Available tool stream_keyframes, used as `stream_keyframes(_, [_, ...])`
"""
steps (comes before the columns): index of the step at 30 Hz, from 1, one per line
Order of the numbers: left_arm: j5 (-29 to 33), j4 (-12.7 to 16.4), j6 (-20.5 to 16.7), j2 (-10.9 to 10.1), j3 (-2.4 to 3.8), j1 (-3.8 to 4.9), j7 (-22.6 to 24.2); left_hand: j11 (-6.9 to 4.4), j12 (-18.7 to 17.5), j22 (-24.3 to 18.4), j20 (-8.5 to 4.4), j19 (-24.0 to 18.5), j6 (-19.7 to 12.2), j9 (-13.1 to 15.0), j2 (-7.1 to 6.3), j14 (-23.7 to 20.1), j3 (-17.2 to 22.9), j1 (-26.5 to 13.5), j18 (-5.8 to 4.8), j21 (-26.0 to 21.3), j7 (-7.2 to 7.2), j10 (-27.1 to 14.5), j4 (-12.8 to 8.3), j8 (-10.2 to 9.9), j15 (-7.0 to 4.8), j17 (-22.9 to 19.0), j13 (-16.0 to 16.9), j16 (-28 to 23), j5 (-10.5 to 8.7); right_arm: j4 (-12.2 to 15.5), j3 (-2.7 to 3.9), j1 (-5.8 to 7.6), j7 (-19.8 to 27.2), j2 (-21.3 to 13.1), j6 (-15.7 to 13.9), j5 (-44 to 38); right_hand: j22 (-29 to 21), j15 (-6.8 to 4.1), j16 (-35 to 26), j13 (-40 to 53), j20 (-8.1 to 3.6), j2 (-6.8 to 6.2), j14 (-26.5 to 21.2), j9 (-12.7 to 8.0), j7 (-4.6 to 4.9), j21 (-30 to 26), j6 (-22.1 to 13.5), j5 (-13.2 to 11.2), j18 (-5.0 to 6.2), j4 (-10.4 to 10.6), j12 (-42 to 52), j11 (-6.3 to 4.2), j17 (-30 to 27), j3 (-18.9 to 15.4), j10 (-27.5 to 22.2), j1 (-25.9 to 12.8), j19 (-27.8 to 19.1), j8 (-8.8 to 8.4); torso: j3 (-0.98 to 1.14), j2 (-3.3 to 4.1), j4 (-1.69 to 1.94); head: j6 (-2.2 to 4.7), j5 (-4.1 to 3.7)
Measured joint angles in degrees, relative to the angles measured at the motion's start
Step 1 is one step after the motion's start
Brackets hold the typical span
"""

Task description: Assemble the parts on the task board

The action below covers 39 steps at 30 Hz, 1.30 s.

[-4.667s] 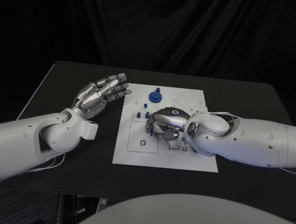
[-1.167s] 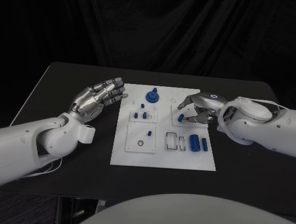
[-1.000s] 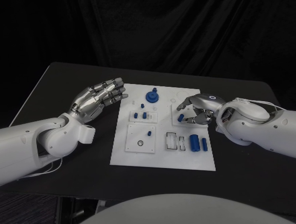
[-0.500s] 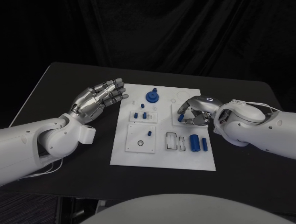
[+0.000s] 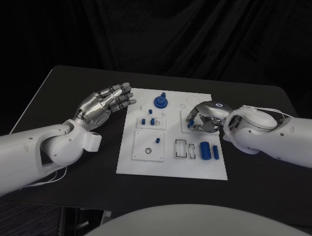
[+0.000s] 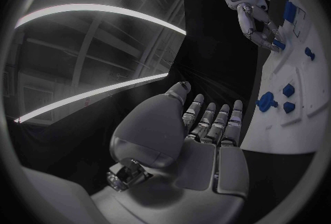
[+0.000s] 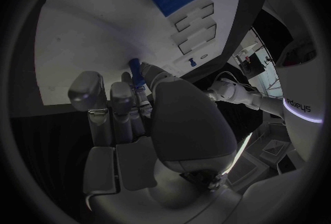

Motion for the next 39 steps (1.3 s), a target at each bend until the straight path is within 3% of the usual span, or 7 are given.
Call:
stream_keyframes(5, [0.0, -0.08, 0.05, 0.04, 0.0, -0.02, -0.02, 0.0, 0.0, 0.0, 0.0, 0.0, 0.0, 0.0, 0.0, 0.0, 0.0, 0.0, 0.0, 0.0, 0.0, 0.0, 0.0, 0.0, 0.0, 0.0, 0.0, 0.0, 0.0, -0.2, 0.0, -0.03, 0.06, 0.11, -0.11, 0.01, 0.0, -0.13, 0.0, 0.0, -0.21, -0.54, 0.13, 0.02, -0.49, 0.24, 1.57, 0.0, 0.0, -0.19, -0.83, -0.28, -0.12, 1.53, 2.07, 0.54, 0.21, 0.23, 0.01, -0.01, -0.01, 0.0, 0.07])
stream_keyframes(11, [0.0, -0.11, 0.14, 0.05, 0.0, -0.03, -0.03, 0.0, 0.0, 0.0, 0.0, 0.0, 0.0, 0.01, 0.0, 0.0, 0.12, 0.0, 0.0, 0.0, 0.0, 0.0, 0.12, 0.0, 0.0, 0.0, 0.0, 0.0, 0.0, -0.25, 0.0, -0.05, 0.16, 0.11, -0.41, 0.02, 0.0, -0.87, 0.0, 0.17, -0.85, 0.04, -0.06, 0.67, -1.25, 0.24, 3.93, -0.21, 0.0, -1.3, -1.51, -1.19, -0.53, 3.52, 5.81, 2.19, 0.16, 1.14, 0.01, -0.03, -0.03, 0.0, 0.19])
stream_keyframes(19, [0.0, -0.13, 0.21, 0.04, 0.0, -0.05, -0.08, 0.0, 0.0, -0.08, 0.0, 0.0, 0.0, 0.01, 0.0, 0.0, 0.32, 0.0, 0.0, 0.0, 0.0, 0.0, 0.0, 0.0, 0.0, 0.0, 0.0, 0.0, 0.0, 0.8, 0.04, 0.03, 0.38, -0.82, -1.64, 0.03, 0.0, -1.27, -0.46, 0.15, -1.34, 0.31, -0.07, 1.21, -1.47, 0.24, 4.76, -3.81, 0.01, -2.75, -2.63, -1.58, -0.98, 5.75, 7.5, 3.33, 0.09, 1.34, 0.02, -0.03, -0.03, 0.0, 0.54])
stream_keyframes(25, [0.0, -0.2, 0.22, 0.04, 0.0, -0.06, -0.16, 0.0, 0.0, -0.08, 0.0, 0.0, 0.0, 0.01, 0.0, 0.0, 0.31, 0.0, 0.0, 0.0, 0.0, 0.0, 0.0, 0.0, 0.0, 0.0, -0.01, 0.0, 0.0, 2.93, 0.05, 2.03, 0.55, -1.88, -3.14, 0.04, 0.0, -1.27, -0.46, 0.17, -1.34, 0.38, -0.07, 1.46, -1.53, 0.58, 5.22, -4.49, 0.01, -2.59, -2.84, -1.38, -0.98, 5.92, 8.1, 3.4, 0.09, 1.56, 0.03, -0.04, -0.03, 0.0, 0.81])
stream_keyframes(31, [0.0, -0.19, 0.22, 0.04, 0.0, -0.06, -0.27, 0.0, -0.01, -0.08, 0.0, 0.0, 0.0, 0.01, 0.0, 0.0, 0.31, 0.0, 0.0, 0.0, 0.0, 0.0, 0.0, -0.01, 0.0, 0.0, -0.01, 0.0, 0.0, 6.29, 0.14, 4.3, 0.69, -3.09, -4.51, 0.04, 0.0, -1.49, -0.46, 0.34, -1.55, 0.1, 0.15, 1.88, -1.84, 1.04, 6.16, -4.94, 0.01, -2.43, -3.49, -1.55, -0.65, 6.08, 9.04, 3.12, 0.31, 1.82, 0.01, -0.07, -0.03, 0.0, 2.03])
stream_keyframes(37, [0.0, -0.17, 0.22, 0.09, 0.0, -0.06, -0.39, -0.01, 0.26, -0.18, 0.0, 0.0, 0.0, 0.01, -0.19, 0.0, 0.31, -0.19, 0.0, 0.0, 0.0, 0.0, 0.0, -0.01, 0.0, 0.0, -0.01, 0.0, 0.0, 9.77, 0.13, 4.96, 0.81, -3.53, -4.84, -0.31, 0.0, -1.89, -0.41, 0.42, -1.83, -0.71, 0.56, 2.69, -2.2, 2.06, 7.0, -5.45, -0.04, -2.4, -3.82, -2.11, -0.02, 6.05, 10.03, 2.31, 0.59, 2.34, -0.03, -0.05, -0.01, 0.0, 2.69])
stream_keyframes(39, [0.0, -0.18, 0.21, 0.14, 0.0, -0.06, -0.44, 0.15, 0.26, -0.18, 0.0, 0.0, 0.0, 0.01, -0.06, 0.0, 0.47, -0.49, 0.0, 0.0, 0.0, 0.16, 0.16, -0.01, 0.0, 0.0, -0.01, 0.0, 0.0, 11.36, 0.08, 4.96, 0.85, -3.38, -4.65, -1.09, 0.0, -2.19, 0.24, 0.48, -2.04, -1.02, 0.86, 2.98, -2.39, 2.66, 7.31, -5.84, -0.9, -2.03, -4.04, -2.41, 0.65, 5.68, 10.72, 2.0, 0.8, 2.35, -0.04, -0.05, 0.02, 0.0, 2.87])
